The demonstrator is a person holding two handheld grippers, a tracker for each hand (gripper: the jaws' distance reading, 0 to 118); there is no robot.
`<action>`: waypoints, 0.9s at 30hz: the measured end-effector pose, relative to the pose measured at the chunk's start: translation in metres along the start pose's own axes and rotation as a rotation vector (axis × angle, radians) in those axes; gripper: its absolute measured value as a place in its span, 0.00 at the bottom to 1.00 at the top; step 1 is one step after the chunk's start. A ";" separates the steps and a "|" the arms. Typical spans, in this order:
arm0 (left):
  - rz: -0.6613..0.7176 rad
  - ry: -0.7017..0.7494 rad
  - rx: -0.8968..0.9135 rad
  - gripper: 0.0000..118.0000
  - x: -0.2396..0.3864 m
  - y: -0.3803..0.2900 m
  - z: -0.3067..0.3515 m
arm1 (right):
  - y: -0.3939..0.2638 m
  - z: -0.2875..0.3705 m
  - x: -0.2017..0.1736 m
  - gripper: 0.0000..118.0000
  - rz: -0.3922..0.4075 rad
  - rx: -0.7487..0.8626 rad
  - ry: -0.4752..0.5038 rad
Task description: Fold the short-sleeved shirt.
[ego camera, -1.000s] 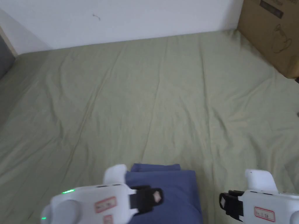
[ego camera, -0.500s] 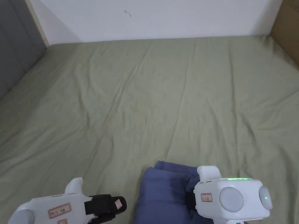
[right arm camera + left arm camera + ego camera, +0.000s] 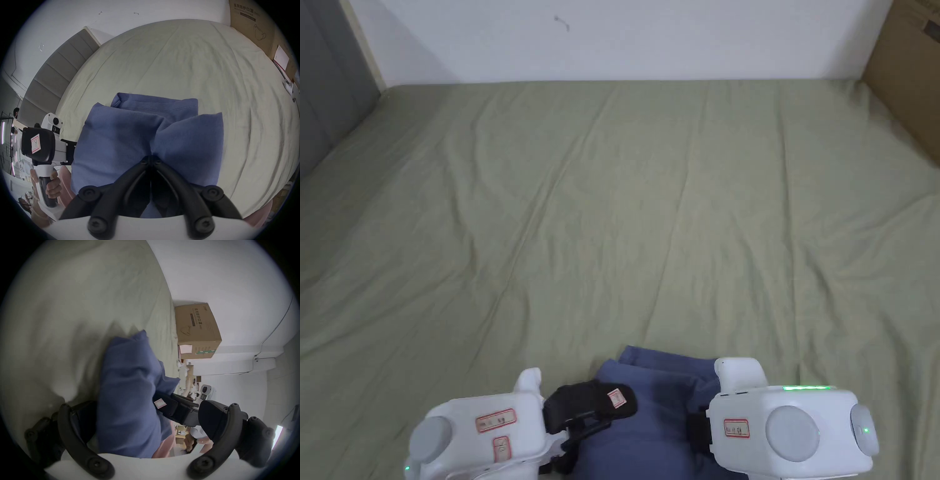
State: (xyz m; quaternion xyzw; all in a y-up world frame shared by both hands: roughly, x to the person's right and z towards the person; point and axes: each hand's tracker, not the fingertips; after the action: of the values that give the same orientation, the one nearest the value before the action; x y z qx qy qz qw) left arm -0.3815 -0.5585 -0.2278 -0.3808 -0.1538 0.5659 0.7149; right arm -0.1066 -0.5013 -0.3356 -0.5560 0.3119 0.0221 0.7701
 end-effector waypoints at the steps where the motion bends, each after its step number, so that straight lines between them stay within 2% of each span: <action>1: 0.007 -0.009 -0.024 0.78 -0.002 0.000 -0.007 | 0.000 0.000 -0.001 0.00 0.002 0.001 -0.004; 2: 0.013 -0.012 -0.030 0.27 -0.003 -0.001 -0.012 | -0.001 0.001 -0.003 0.00 0.004 0.002 -0.009; 3: 0.016 -0.011 -0.044 0.18 -0.003 -0.002 -0.016 | 0.000 0.002 -0.005 0.00 0.010 0.003 -0.018; 5: -0.028 0.189 -0.079 0.18 0.009 -0.015 -0.025 | 0.002 0.006 -0.008 0.00 0.023 0.004 -0.037; 7: 0.037 0.031 -0.063 0.18 -0.004 -0.009 -0.015 | 0.004 0.012 -0.010 0.00 0.030 0.006 -0.037; 8: 0.085 0.024 -0.059 0.18 -0.010 -0.003 -0.010 | 0.004 0.017 -0.011 0.00 0.032 0.019 -0.034; 11: -0.063 0.138 -0.061 0.18 0.003 0.006 0.009 | 0.009 0.029 -0.012 0.00 -0.001 0.064 -0.015; 15: -0.133 0.228 0.003 0.18 0.006 0.040 0.071 | 0.013 0.038 -0.013 0.00 -0.004 0.084 -0.018; 18: -0.191 0.426 0.056 0.18 0.007 0.075 0.130 | 0.013 0.037 -0.013 0.00 0.004 0.077 -0.045; 23: -0.299 0.898 0.107 0.18 0.001 0.132 0.221 | 0.011 0.028 -0.006 0.00 -0.048 0.050 -0.030; 27: -0.359 1.277 0.124 0.20 -0.005 0.160 0.259 | 0.011 0.019 -0.009 0.00 -0.052 0.030 -0.041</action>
State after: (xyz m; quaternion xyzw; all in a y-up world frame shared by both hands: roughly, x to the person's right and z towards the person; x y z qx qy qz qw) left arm -0.6628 -0.4565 -0.1700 -0.5679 0.2715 0.1091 0.7693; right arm -0.1094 -0.4774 -0.3362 -0.5519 0.2819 0.0087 0.7848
